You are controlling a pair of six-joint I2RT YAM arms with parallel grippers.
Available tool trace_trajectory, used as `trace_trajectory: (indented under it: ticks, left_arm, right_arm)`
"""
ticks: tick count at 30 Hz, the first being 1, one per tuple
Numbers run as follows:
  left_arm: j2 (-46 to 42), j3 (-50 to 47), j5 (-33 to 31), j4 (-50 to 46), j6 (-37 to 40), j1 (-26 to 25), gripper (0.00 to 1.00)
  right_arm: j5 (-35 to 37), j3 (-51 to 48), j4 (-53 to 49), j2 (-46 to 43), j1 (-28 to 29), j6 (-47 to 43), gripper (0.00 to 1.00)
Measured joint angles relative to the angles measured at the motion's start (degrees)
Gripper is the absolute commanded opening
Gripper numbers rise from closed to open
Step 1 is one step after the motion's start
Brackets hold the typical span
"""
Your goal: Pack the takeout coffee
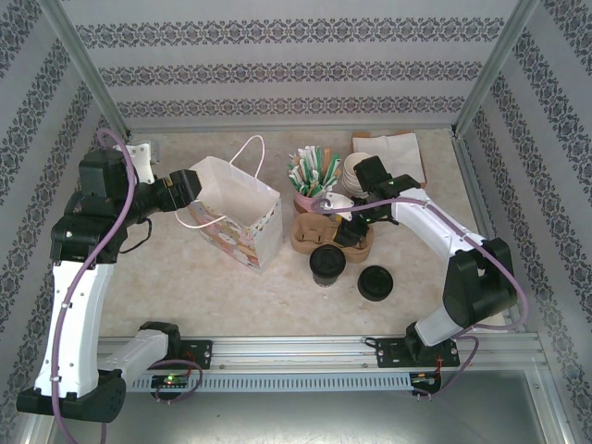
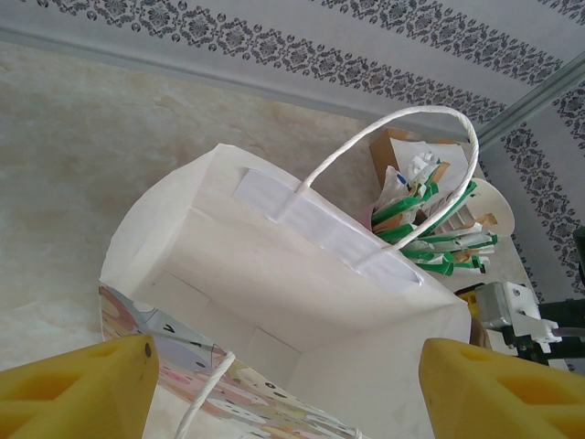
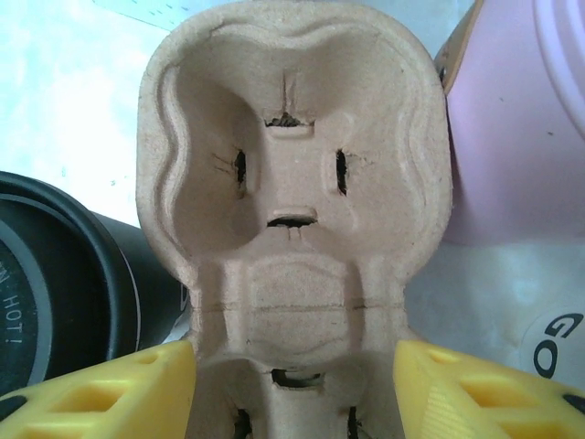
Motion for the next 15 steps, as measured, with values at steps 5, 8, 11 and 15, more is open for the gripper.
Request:
trace_trajectory:
  ticks: [5, 8, 11, 15]
  left_arm:
    - [-0.02, 0.00, 0.02, 0.00, 0.00, 0.00, 0.76]
    - [-0.02, 0.00, 0.02, 0.00, 0.00, 0.00, 0.76]
    - [-0.02, 0.00, 0.00, 0.00, 0.00, 0.00, 0.76]
    - [-0.02, 0.00, 0.00, 0.00, 0.00, 0.00, 0.76]
  right_arm:
    - [-1.46, 0.33, 0.28, 2.05, -0.02, -1.16, 0.59]
    - [-2.32, 0.94, 0.50, 3.37, -0.02, -1.31, 0.61]
    - [-2.54, 1.49, 0.74, 4.35, -0.02, -1.46, 0.61]
    - [-2.69, 1.73, 0.76, 5.31, -0.02, -1.53, 0.61]
